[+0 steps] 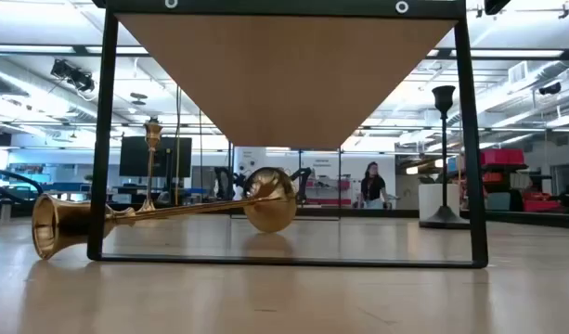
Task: Pick & Place candle stick holders
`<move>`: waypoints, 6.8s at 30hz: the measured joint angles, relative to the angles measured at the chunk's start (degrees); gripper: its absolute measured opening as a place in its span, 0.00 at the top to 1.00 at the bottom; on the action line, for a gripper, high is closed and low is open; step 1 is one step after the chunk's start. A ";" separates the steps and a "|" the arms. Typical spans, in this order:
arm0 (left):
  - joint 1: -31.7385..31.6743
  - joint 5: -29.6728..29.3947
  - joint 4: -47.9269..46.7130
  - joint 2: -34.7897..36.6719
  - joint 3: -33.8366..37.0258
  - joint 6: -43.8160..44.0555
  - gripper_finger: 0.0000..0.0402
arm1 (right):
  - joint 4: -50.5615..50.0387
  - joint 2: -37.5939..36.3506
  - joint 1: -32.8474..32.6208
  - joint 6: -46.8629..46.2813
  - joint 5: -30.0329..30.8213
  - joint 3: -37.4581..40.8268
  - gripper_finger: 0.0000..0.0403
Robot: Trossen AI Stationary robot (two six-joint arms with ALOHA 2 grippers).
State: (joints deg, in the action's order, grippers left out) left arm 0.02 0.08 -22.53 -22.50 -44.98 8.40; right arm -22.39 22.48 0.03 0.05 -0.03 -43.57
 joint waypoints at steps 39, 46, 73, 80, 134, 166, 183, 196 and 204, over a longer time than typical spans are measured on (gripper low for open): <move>0.00 0.02 0.00 0.01 -0.01 0.00 0.05 | 0.00 -0.01 -0.01 0.00 0.01 -0.02 0.95; 0.01 0.00 0.23 0.00 -0.01 0.02 0.05 | 0.00 0.00 -0.02 0.00 0.00 0.00 0.95; 0.01 -0.39 0.45 0.00 -0.01 -1.60 0.05 | 6.99 0.00 -0.02 -0.05 0.63 0.00 0.95; 0.01 -0.47 0.45 0.01 0.00 -1.64 0.05 | 8.34 0.44 -0.01 -1.81 2.69 -0.12 0.95; -0.01 -0.90 1.67 0.02 -0.01 -0.22 0.05 | -13.05 16.91 0.00 -13.86 20.13 9.57 0.39; 0.00 -0.85 1.66 0.02 -0.01 -0.07 0.05 | -7.15 27.71 0.00 -11.58 25.09 9.57 0.83; -0.01 -0.76 2.05 0.02 -0.01 -0.52 0.05 | -6.09 27.71 0.00 -9.92 26.56 7.62 0.96; -0.01 -0.86 9.28 0.02 -0.01 -0.07 0.05 | -8.41 28.53 0.00 -2.75 23.32 -17.75 0.96; -0.01 -0.27 8.79 -0.18 -0.01 0.15 0.05 | -7.94 37.00 0.00 -0.52 18.67 -28.23 0.96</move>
State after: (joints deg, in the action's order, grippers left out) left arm 0.01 -0.20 -13.74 -22.68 -44.99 8.56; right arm -30.33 59.48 0.03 -0.46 18.64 -71.80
